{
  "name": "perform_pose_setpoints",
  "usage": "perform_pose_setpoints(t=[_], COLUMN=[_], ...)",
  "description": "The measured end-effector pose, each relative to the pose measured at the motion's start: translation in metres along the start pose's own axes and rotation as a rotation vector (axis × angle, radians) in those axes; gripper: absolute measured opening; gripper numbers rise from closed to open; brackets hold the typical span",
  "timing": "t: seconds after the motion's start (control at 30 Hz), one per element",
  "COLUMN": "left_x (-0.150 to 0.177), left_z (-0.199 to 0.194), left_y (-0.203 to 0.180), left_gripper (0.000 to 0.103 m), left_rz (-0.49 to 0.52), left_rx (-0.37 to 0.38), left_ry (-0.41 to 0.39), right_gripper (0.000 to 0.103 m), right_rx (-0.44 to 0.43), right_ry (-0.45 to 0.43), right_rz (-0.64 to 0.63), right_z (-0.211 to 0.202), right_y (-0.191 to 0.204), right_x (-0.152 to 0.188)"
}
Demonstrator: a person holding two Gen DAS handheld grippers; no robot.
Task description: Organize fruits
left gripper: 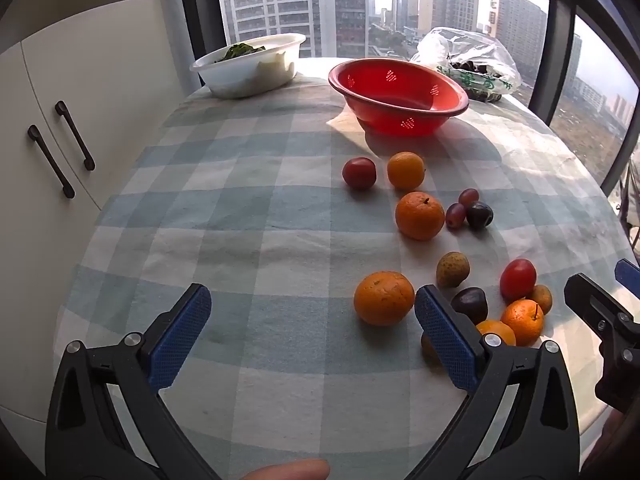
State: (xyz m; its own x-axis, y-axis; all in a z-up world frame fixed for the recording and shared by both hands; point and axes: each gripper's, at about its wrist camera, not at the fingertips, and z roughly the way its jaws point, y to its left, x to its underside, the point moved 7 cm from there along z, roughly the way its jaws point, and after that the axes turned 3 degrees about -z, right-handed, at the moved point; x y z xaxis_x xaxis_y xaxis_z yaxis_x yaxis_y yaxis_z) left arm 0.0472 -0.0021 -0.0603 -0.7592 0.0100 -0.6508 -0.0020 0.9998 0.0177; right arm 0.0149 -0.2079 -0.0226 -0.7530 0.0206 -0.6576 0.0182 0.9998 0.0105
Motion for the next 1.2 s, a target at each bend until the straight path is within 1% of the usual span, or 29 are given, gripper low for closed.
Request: perform_pose_setpoints(t=[1.2], left_x=[0.0004], left_z=[0.002], left_y=[-0.0002], left_gripper=[0.103], left_rz=[-0.002], left_rx=[0.004], left_ry=[0.006], right_gripper=[0.103], right_rx=[-0.005], right_ry=[0.034], right_rz=[0.005], right_z=[0.0076], right_y=[0.0033], right_x=[0.0072])
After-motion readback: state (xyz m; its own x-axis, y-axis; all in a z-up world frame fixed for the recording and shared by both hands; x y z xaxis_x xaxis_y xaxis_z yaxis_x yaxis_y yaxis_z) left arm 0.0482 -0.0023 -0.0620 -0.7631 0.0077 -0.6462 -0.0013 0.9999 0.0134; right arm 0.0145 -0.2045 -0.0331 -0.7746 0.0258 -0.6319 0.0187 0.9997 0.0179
